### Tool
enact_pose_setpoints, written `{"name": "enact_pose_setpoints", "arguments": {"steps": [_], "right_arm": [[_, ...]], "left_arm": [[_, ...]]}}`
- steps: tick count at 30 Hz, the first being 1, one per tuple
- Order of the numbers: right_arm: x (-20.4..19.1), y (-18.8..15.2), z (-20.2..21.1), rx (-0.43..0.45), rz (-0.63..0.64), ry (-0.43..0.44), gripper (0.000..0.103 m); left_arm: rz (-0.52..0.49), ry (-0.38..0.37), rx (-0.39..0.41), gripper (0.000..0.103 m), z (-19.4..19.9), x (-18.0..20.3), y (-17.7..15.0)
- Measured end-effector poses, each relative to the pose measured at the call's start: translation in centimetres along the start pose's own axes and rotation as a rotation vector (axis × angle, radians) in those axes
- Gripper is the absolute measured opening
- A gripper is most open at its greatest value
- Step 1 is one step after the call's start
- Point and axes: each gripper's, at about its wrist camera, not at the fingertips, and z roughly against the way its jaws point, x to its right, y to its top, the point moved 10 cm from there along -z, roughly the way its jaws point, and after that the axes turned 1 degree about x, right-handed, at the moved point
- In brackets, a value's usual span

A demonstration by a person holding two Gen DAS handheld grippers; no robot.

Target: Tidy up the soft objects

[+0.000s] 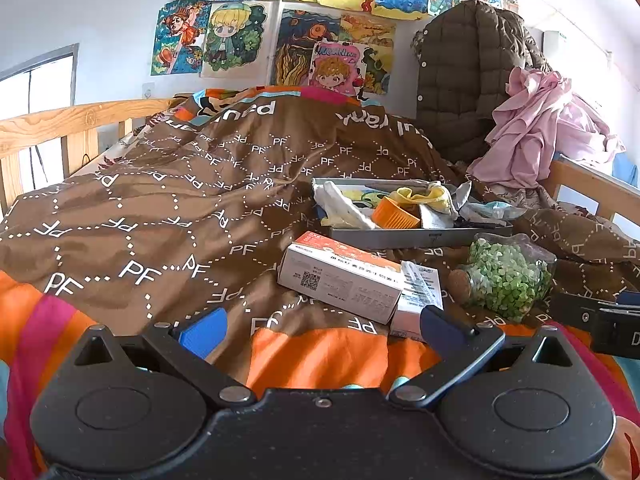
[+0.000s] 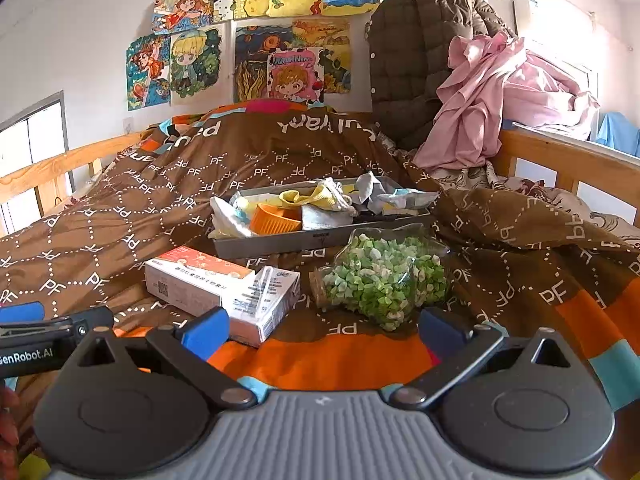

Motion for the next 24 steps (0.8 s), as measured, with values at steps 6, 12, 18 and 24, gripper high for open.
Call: {"name": "enact_pose_setpoints", "arguments": {"steps": [6, 12, 18, 24], "right_arm": [[-0.2, -0.2, -0.2, -0.015, 0.007, 0.003, 0.103], [-0.2, -0.6, -0.7, -0.034, 0.014, 0.006, 0.103], [-0.3, -1.3, -1.7, -0.074, 0.010, 0.008, 0.103], [-0.1, -1.7, -2.3, -0.091, -0.008, 0.008, 0.103]], "left_arm": [[0.000, 0.000, 0.001, 0.102, 0.0, 0.0, 0.0], [0.000, 0.001, 0.000, 0.102, 0.0, 0.0, 0.0], [0.000, 0.009, -0.002, 0.102, -0.2, -0.2, -0.3], [-0.005, 0.021, 0.001, 0.102, -0.4, -0.6, -0.4]]}}
